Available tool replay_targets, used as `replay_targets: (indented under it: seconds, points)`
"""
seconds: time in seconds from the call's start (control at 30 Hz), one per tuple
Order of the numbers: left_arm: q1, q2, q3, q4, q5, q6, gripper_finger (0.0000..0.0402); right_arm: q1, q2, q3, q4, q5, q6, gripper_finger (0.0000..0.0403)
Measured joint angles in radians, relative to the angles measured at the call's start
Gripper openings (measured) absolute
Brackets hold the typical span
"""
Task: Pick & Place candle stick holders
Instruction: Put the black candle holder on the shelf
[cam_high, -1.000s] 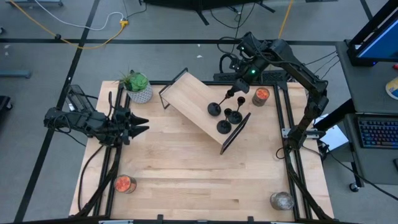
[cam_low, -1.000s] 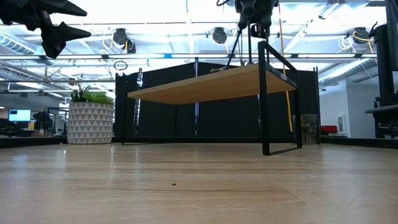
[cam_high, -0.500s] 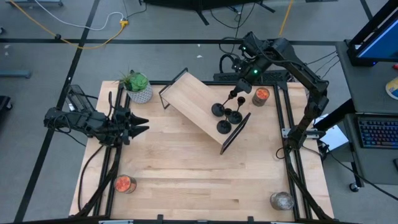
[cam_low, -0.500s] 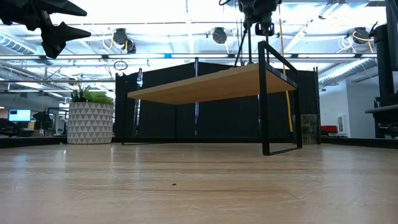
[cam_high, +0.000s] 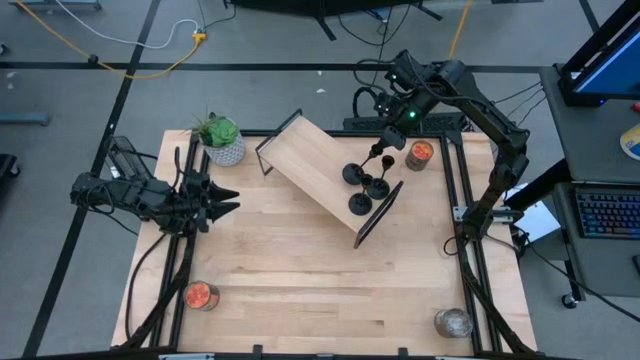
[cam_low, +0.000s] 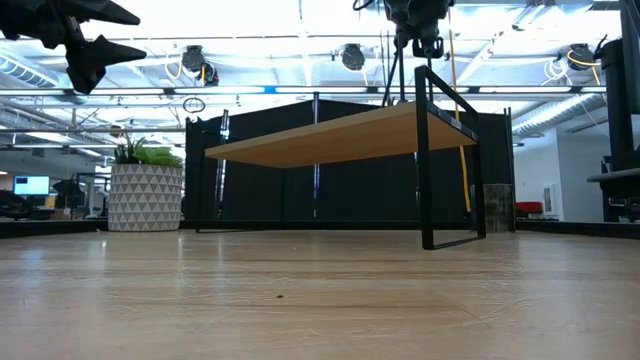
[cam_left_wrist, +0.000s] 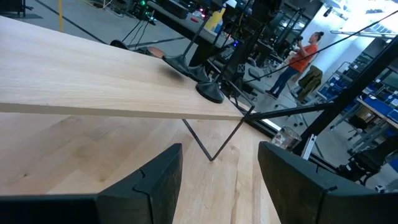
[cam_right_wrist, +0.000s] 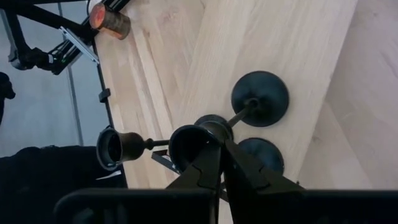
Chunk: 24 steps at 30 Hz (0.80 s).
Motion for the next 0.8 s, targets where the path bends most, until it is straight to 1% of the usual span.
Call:
replay_targets:
  seconds: [0.8]
  points:
    - [0.000, 0.000, 0.000, 0.000, 0.000, -0.002, 0.0216, 0.000, 0.008, 0.000, -0.007, -0.013, 0.008, 0.0004]
